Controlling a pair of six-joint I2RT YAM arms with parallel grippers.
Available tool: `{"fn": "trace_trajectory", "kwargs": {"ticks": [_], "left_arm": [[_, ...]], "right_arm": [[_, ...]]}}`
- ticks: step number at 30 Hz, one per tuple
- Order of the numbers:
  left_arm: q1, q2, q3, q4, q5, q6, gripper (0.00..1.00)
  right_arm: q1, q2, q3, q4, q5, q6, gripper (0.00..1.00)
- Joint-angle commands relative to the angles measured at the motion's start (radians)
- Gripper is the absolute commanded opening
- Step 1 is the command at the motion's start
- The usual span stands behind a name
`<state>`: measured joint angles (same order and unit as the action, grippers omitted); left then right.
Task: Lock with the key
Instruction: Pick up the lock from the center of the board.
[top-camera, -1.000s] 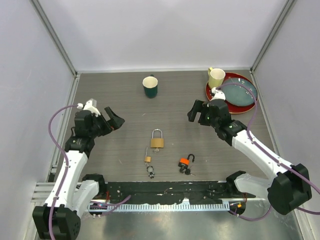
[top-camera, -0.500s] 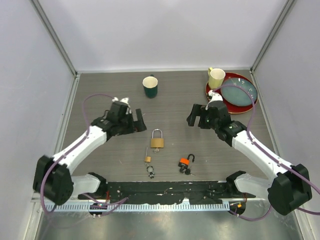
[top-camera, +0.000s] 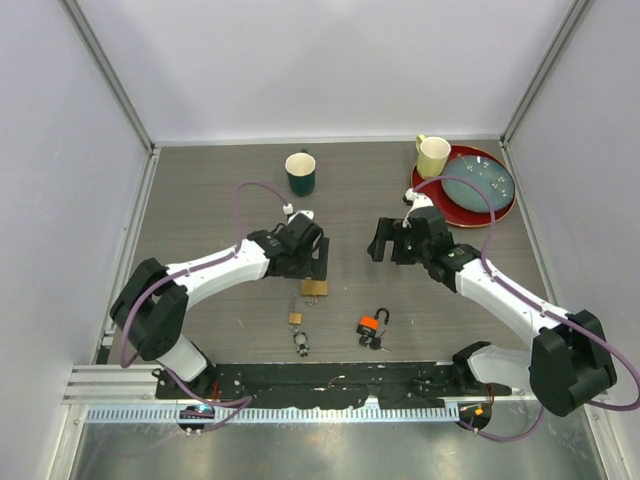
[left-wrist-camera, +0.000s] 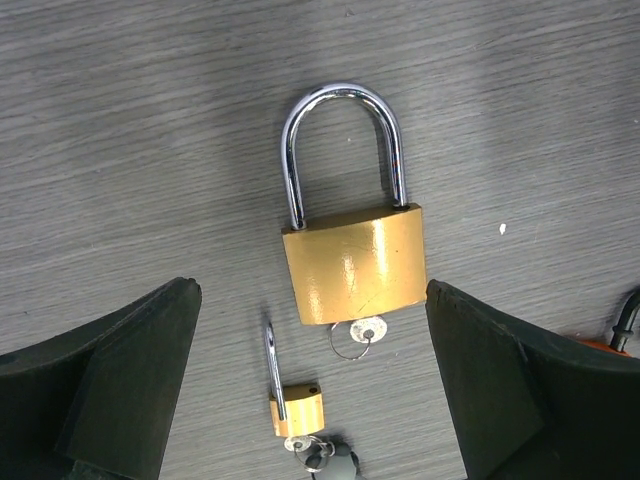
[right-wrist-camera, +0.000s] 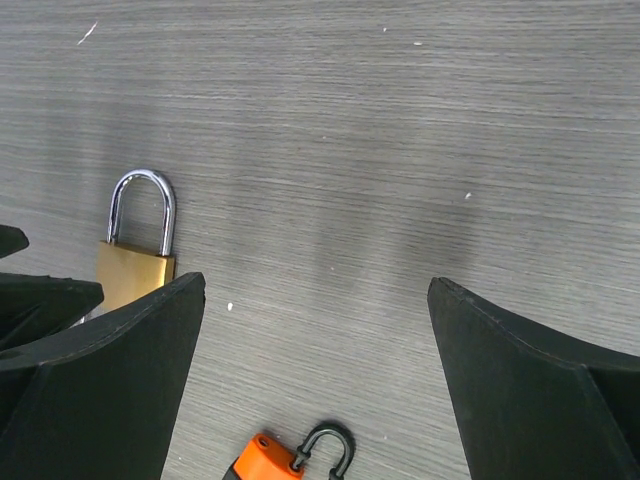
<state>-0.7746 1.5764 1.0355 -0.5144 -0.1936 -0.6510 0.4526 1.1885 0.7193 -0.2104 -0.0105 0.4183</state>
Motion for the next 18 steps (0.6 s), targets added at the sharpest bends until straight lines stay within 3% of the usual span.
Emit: {"fn": "trace_trajectory", "kwargs": {"ticks": [1,8,18], "left_arm": [[-0.008,-0.024,0.023,0.005,-0.037,-0.03,1.0],[-0.011,-0.136,-0.067,0.014,0.045,-0.067,0.93],[-0.087,-0.297,-0.199,-0.071,0.037,-0.151,0.86]], "right_arm": [[0.008,0.017,0.019,0.042,-0.055,-0.041,0.99],[0.006,0.031,0.014,0.052,-0.135,-0.035,0.98],[0.017,0.069,0.005,0.075,-0.175,-0.021,0.98]]}}
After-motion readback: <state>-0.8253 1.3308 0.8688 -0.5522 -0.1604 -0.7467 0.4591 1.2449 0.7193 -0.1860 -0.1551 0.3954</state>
